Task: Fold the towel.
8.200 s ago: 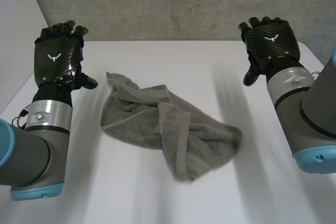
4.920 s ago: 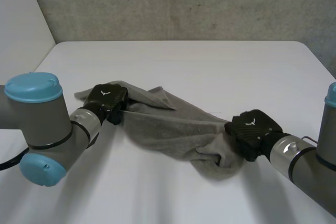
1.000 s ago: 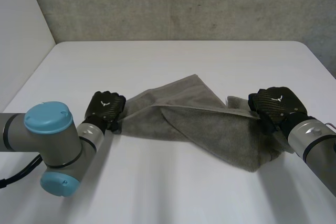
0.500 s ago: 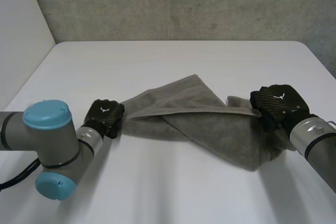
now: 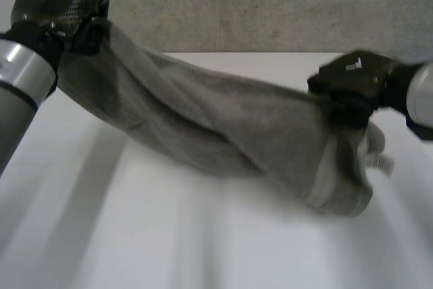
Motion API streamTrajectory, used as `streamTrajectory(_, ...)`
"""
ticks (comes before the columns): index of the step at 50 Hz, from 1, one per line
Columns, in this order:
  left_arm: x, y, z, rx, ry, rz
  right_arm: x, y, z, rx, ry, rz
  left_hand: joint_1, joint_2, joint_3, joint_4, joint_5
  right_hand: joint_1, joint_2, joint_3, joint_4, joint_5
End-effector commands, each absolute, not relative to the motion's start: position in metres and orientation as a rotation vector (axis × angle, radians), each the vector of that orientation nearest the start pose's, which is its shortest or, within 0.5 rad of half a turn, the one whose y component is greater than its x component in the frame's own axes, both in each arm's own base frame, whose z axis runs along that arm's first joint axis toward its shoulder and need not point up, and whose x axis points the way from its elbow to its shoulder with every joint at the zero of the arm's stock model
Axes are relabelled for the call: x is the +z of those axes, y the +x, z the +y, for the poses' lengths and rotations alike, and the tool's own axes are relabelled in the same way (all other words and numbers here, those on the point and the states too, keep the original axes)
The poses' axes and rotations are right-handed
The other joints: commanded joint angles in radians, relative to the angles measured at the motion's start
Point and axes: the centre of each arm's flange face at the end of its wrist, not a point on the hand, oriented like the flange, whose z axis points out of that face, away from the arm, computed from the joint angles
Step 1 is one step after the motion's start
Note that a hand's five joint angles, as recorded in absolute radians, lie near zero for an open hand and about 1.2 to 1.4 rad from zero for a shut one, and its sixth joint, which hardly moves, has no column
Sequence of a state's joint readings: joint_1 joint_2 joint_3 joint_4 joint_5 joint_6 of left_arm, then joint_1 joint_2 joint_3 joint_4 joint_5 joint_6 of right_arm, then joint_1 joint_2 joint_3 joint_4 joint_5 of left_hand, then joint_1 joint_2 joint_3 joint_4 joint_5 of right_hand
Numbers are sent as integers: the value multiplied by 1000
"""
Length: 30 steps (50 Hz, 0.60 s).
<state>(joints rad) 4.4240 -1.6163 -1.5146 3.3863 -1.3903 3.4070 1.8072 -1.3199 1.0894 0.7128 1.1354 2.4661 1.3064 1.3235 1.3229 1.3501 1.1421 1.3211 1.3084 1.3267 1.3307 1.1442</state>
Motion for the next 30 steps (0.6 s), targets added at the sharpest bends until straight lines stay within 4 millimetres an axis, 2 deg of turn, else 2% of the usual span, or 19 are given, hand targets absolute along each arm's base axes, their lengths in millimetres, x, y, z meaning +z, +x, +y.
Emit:
streamTrajectory(1, 343, -247, -335, -2591, 700, 1797, 356, 270, -318, -2225, -1431, 1859, 90, 73, 73, 46, 80, 75, 88, 70, 66, 78)
streamTrajectory(2, 357, -249, -344, -2626, 659, 1730, 379, 275, -333, -2498, -1314, 1730, 90, 73, 73, 46, 80, 75, 88, 70, 66, 78)
streamTrajectory(3, 357, -249, -344, -2626, 659, 1729, 379, 275, -333, -2500, -1313, 1728, 90, 73, 73, 46, 80, 75, 88, 70, 66, 78)
streamTrajectory(5, 396, -249, -350, -2709, 546, 1556, 432, 273, -340, -2979, -979, 1405, 90, 73, 73, 46, 80, 75, 88, 70, 66, 78)
streamTrajectory(7, 413, -244, -351, -2736, 476, 1488, 447, 270, -336, -3091, -866, 1280, 90, 73, 73, 46, 80, 75, 88, 70, 66, 78)
streamTrajectory(10, 435, -237, -350, -2796, 357, 1374, 444, 273, -326, -3095, -862, 1229, 90, 73, 73, 46, 80, 75, 88, 70, 66, 78)
streamTrajectory(14, 435, -241, -348, -2820, 352, 1345, 421, 277, -326, -2992, -949, 1360, 90, 73, 73, 46, 80, 75, 88, 70, 66, 78)
streamTrajectory(16, 408, -243, -350, -2769, 399, 1444, 379, 278, -323, -2797, -1086, 1569, 90, 73, 73, 46, 80, 75, 88, 70, 66, 78)
streamTrajectory(17, 408, -243, -350, -2768, 399, 1445, 379, 278, -323, -2796, -1086, 1570, 90, 73, 73, 46, 80, 75, 88, 70, 66, 78)
streamTrajectory(18, 391, -244, -349, -2729, 432, 1510, 361, 279, -320, -2701, -1139, 1648, 90, 73, 73, 46, 80, 75, 88, 70, 66, 78)
streamTrajectory(19, 391, -244, -349, -2729, 432, 1510, 342, 279, -316, -2618, -1179, 1709, 90, 73, 73, 46, 80, 75, 88, 70, 66, 78)
streamTrajectory(21, 354, -244, -346, -2650, 497, 1647, 325, 279, -313, -2543, -1207, 1761, 90, 73, 73, 46, 80, 75, 88, 70, 66, 78)
streamTrajectory(22, 354, -244, -346, -2650, 498, 1647, 324, 279, -313, -2542, -1207, 1761, 90, 73, 73, 46, 80, 75, 88, 70, 66, 78)
streamTrajectory(24, 311, -245, -339, -2554, 585, 1801, 290, 276, -304, -2383, -1244, 1861, 90, 73, 73, 46, 80, 75, 88, 70, 66, 78)
streamTrajectory(25, 311, -245, -339, -2553, 585, 1802, 290, 276, -303, -2382, -1244, 1862, 90, 73, 73, 46, 80, 75, 88, 70, 66, 78)
streamTrajectory(26, 290, -245, -334, -2506, 627, 1872, 273, 275, -298, -2304, -1251, 1911, 90, 73, 73, 46, 80, 75, 88, 70, 66, 78)
streamTrajectory(27, 290, -245, -334, -2505, 627, 1873, 259, 272, -293, -2232, -1252, 1960, 90, 73, 73, 46, 80, 75, 88, 70, 66, 78)
streamTrajectory(29, 253, -244, -322, -2432, 689, 1977, 244, 270, -286, -2158, -1256, 2005, 90, 73, 73, 46, 80, 75, 88, 70, 66, 78)
streamTrajectory(30, 253, -244, -322, -2431, 689, 1977, 244, 270, -286, -2158, -1256, 2006, 90, 73, 73, 46, 80, 75, 88, 70, 66, 78)
